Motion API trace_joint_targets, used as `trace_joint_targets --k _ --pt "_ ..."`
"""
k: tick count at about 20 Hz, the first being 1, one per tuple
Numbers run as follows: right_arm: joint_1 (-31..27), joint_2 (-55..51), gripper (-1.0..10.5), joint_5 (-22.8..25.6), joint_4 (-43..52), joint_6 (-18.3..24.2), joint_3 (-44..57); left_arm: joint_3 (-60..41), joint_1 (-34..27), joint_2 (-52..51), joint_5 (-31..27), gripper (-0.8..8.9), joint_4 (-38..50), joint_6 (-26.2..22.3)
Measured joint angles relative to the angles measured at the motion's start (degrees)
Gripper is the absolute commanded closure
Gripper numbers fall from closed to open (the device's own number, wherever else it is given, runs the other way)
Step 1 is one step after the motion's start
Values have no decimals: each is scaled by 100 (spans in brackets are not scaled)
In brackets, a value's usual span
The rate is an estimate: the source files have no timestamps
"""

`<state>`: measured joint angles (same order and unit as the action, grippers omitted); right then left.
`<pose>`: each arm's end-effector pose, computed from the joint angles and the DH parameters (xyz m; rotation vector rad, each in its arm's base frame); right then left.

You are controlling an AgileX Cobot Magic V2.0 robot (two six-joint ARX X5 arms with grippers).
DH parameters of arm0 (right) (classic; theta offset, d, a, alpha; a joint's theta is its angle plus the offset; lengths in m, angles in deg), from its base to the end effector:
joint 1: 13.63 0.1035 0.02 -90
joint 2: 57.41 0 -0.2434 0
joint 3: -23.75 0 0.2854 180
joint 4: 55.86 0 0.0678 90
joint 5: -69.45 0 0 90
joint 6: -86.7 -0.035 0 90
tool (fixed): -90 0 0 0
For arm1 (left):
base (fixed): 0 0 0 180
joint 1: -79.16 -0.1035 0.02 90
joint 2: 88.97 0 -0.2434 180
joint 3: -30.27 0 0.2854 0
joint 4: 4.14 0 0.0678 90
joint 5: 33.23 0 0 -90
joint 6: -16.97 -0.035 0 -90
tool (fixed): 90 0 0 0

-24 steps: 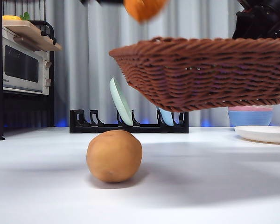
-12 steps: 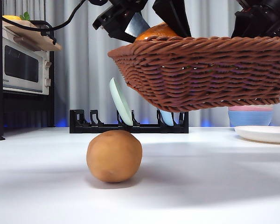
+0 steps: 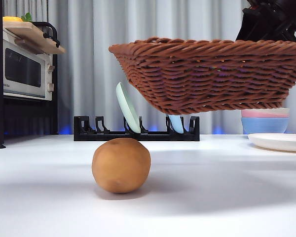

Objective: Pick up the basket,pick up the corn from the table,pick up the potato from the table,pick up the cucumber from the table,put all items into the basket

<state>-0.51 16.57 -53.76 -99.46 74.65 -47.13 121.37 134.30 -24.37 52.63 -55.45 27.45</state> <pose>0.2921 0.0878 0.2514 0.3336 0.9032 0.6746 0.1531 -0.2154 0.4076 0.0526 0.4663 -0.8348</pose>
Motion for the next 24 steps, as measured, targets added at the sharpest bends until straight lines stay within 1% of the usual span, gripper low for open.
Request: trace_joint_targets --k 3,6,7,9,13,16,20,23,24 --pt "-55 0 963 -4 291 -101 0 9 17 -328 -98 312 -1132 52" --pt "-293 0 963 -22 496 -219 0 -94 17 -129 -645 312 -2256 227" --pt "-400 0 963 -15 564 -251 0 -197 20 -55 -728 312 -2339 319" --pt "-636 0 963 -20 678 -319 0 -533 46 15 -734 311 -2057 525" --pt "-1130 0 963 -22 664 -354 0 -1585 55 223 -699 311 -944 881" --pt "-1388 0 963 -24 660 -380 0 -2140 -48 763 -186 310 -210 1019" --pt "-1438 0 963 -39 614 -400 0 -2170 -313 1805 -101 310 455 1060" --pt "-1438 0 963 -46 599 -402 0 -2170 -560 2441 350 310 927 1060" --pt "-1438 0 963 -46 592 -402 0 -2170 -625 2636 404 311 1012 1058"
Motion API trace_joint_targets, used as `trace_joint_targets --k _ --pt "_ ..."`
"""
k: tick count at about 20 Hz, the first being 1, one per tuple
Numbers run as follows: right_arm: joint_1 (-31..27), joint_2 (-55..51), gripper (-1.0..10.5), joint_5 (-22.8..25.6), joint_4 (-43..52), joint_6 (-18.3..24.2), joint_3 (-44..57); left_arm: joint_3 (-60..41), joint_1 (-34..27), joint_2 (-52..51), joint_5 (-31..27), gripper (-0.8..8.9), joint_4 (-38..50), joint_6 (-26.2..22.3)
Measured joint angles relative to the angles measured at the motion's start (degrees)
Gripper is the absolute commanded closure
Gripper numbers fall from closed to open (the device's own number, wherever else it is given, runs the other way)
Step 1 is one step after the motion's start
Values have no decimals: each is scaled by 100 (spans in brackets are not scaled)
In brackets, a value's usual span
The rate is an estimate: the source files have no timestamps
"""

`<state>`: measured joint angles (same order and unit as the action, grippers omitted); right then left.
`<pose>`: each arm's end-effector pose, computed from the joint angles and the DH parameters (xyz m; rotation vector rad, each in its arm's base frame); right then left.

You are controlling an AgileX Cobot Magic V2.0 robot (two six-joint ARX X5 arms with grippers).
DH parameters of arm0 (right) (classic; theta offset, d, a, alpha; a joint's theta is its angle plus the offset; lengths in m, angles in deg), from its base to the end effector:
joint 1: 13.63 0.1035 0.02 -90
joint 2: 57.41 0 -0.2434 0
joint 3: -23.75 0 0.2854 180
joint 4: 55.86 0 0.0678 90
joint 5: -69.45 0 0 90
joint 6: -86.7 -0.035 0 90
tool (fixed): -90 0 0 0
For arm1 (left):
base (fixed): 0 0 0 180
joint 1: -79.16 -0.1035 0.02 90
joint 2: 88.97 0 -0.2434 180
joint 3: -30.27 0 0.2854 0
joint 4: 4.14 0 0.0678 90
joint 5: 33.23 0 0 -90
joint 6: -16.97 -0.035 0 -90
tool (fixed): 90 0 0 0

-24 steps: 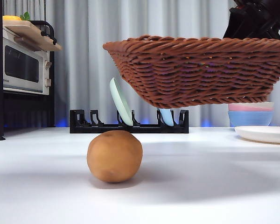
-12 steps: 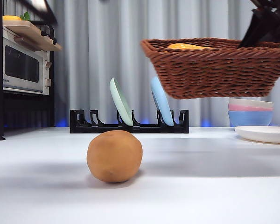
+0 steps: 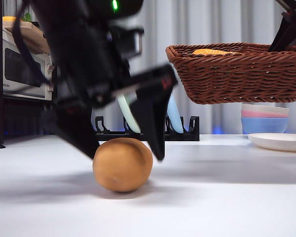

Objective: Pick up the basket,pick up the corn from the table,pick up the potato from the table,pick up the cucumber from the table,put all items into the basket

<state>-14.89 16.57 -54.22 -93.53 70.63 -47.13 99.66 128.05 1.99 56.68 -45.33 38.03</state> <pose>0.3116 0.0126 0.2587 0.4785 0.7628 0.4436 0.2213 -0.2535 0.1505 0.1502 1.1360 -0.5572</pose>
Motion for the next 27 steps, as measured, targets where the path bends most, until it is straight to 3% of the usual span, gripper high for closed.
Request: trace_joint_targets --k 2,3,5,6,9,13,15,16,18,22,25,27 --pt "0 0 963 0 -13 0 0 0 -44 221 7 322 63 -2" --pt "0 0 963 0 -17 0 0 0 -50 251 2 395 96 -7" --pt "-2 0 963 0 -17 0 0 0 -50 229 -7 773 245 -81" --pt "0 0 963 0 -20 0 0 0 -50 225 -4 814 245 -168" --pt "0 0 963 0 -61 2 0 4 -63 142 518 821 -127 -551" --pt "0 0 963 4 -144 7 0 280 -61 -743 2516 821 -1429 -1460" --pt "37 0 963 11 -149 7 0 673 -55 -1408 3484 821 -1292 -1816" --pt "105 0 963 26 -151 4 0 874 -46 -1694 3554 821 -997 -1873" --pt "323 0 963 28 -177 7 0 1215 -46 -2059 3235 821 -208 -1897" --pt "964 0 963 28 -352 7 0 1443 -50 -1989 1429 821 1399 -1727" --pt "1386 0 963 31 -474 4 0 1440 -157 -1541 533 821 1353 -1692" --pt "1604 0 963 28 -487 7 0 1434 -240 -1200 352 821 1257 -1692"
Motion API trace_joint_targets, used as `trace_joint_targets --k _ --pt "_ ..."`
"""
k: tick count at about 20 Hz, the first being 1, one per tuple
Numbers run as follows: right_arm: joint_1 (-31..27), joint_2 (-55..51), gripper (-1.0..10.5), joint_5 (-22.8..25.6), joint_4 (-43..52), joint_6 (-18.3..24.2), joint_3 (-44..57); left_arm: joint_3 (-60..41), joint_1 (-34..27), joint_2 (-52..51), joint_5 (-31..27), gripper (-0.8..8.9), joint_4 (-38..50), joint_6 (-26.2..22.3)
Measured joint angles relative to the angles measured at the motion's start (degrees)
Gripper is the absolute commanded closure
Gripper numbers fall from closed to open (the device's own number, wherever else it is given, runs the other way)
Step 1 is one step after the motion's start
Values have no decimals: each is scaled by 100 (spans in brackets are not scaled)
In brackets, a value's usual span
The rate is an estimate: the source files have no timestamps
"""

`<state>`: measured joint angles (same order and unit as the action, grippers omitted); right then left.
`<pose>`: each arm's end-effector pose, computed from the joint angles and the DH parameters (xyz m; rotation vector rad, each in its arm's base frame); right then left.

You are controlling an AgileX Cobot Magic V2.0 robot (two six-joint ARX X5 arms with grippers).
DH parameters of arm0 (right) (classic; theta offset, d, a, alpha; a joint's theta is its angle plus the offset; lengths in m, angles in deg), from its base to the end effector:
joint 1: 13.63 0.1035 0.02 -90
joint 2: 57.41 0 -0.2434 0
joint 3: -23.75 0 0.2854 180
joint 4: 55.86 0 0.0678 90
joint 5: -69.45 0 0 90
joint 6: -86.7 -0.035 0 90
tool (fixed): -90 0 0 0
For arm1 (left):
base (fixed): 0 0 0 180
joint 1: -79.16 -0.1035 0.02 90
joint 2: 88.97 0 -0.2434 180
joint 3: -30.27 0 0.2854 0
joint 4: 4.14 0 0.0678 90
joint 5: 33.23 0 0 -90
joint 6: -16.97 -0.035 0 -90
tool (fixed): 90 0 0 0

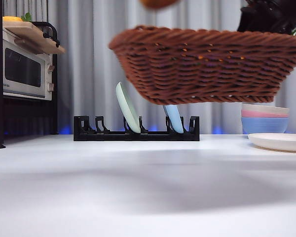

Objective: Pick up the basket,pick up the corn from the table,pick up the potato from the table,pick up the cucumber from the table,put all items into the basket

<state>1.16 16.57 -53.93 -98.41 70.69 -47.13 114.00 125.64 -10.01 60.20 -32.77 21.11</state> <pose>0.2906 0.0966 0.2526 0.3810 0.9173 0.6785 0.2407 -0.2565 0.3246 0.0909 0.4302 -0.8425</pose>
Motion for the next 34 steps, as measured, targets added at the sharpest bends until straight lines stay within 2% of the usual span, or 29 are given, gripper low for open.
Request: trace_joint_targets --k 5,6,8,9,15,19,23,26,30,34 --pt "212 0 963 11 -4 -7 0 -7 -109 702 -81 785 -483 -2" --pt "214 0 963 37 -31 -2 0 -13 -109 743 -90 694 -568 -2" --pt "236 0 963 111 -105 -2 0 -13 -107 750 -85 366 -608 -2" --pt "240 0 963 160 -98 0 0 -13 -107 750 -85 312 -595 -2" --pt "275 0 963 208 -129 2 0 11 -98 726 -42 313 -608 -2" --pt "245 57 963 304 -151 -2 0 439 -109 369 -98 313 -1071 -2" --pt "247 282 963 317 -42 -2 0 1152 -109 -243 -101 313 -1965 -15" --pt "247 625 963 612 328 -17 0 1390 -109 -844 -177 314 -2730 -52" --pt "243 1285 963 883 914 -424 0 1390 -109 -1556 -179 314 -3047 -52" --pt "240 1943 963 898 1384 -828 0 1392 -109 -1928 -236 314 -3108 -50"
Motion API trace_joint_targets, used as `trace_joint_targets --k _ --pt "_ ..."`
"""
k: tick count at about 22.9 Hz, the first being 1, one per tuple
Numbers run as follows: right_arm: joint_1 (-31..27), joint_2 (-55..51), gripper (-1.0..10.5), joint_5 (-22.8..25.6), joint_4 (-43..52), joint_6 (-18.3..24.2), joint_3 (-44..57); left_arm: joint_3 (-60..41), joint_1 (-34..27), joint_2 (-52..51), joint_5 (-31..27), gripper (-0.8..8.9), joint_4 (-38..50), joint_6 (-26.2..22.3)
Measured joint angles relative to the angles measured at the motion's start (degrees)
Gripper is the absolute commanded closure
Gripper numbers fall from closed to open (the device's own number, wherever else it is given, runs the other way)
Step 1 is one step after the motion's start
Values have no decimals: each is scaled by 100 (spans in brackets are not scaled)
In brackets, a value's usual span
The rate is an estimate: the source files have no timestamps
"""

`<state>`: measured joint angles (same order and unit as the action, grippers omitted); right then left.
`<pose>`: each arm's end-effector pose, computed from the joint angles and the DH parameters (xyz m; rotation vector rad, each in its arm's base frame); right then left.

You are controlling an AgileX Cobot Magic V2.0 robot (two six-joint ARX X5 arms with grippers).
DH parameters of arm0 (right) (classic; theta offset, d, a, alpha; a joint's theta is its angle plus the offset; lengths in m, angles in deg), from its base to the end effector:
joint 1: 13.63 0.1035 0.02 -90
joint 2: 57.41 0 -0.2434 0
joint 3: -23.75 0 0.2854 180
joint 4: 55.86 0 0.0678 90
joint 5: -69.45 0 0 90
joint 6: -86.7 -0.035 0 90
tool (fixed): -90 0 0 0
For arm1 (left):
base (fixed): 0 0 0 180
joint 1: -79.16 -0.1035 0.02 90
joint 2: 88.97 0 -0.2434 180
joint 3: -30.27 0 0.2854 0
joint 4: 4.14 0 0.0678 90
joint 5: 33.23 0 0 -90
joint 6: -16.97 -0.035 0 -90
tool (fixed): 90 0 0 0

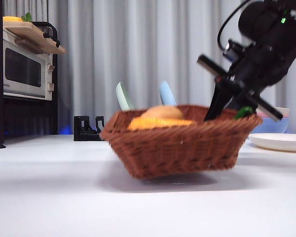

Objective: Pick up the basket,pick up the corn from the table,pick up the potato from the table,pick up the cucumber from the table,put all items into the basket

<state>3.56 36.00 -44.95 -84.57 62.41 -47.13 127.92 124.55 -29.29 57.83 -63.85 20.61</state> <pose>0.3401 0.1204 0.1594 0.4345 1.0424 0.4734 0.1524 -0.1554 0.4511 0.0877 0.3861 -0.7884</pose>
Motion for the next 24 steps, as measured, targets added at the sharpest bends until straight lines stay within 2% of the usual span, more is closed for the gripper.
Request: trace_joint_targets --k 2,3,7,8,9,10,11,13,14,15,16,17,18,24 --pt "0 199 945 7 -24 -70 0 0 0 -31 -238 314 -136 0" --pt "-2 227 888 17 -24 -85 0 -2 0 -28 -363 314 -225 0" --pt "-13 219 463 551 24 -79 0 -2 0 -20 -782 315 -483 -13" --pt "-52 186 404 603 33 -55 -2 -2 0 -20 -885 317 -487 -20" --pt "-105 116 404 632 31 -9 -2 0 0 -20 -1012 342 -527 -35" --pt "-144 9 408 645 15 52 -2 -2 0 -20 -1141 414 -584 -90" --pt "-186 -136 411 647 -26 125 -2 -2 0 -20 -1294 518 -632 -160" --pt "-234 -564 416 658 -192 315 -2 -2 0 -20 -1637 795 -723 -350" --pt "-229 -846 428 656 -291 433 -2 -2 0 -20 -1784 817 -776 -431" --pt "-225 -1139 537 645 -367 562 -4 -2 0 -20 -1926 821 -804 -496" --pt "-219 -1434 723 645 -442 723 -9 -4 0 -20 -2050 821 -793 -540" --pt "-214 -1646 860 647 -498 850 -9 -22 0 -24 -2131 822 -752 -562" --pt "-203 -1818 960 647 -555 957 -11 -63 0 -44 -2188 822 -686 -579" --pt "-92 -2776 955 817 -970 1589 -20 -1029 0 -474 -2326 821 4 -616"
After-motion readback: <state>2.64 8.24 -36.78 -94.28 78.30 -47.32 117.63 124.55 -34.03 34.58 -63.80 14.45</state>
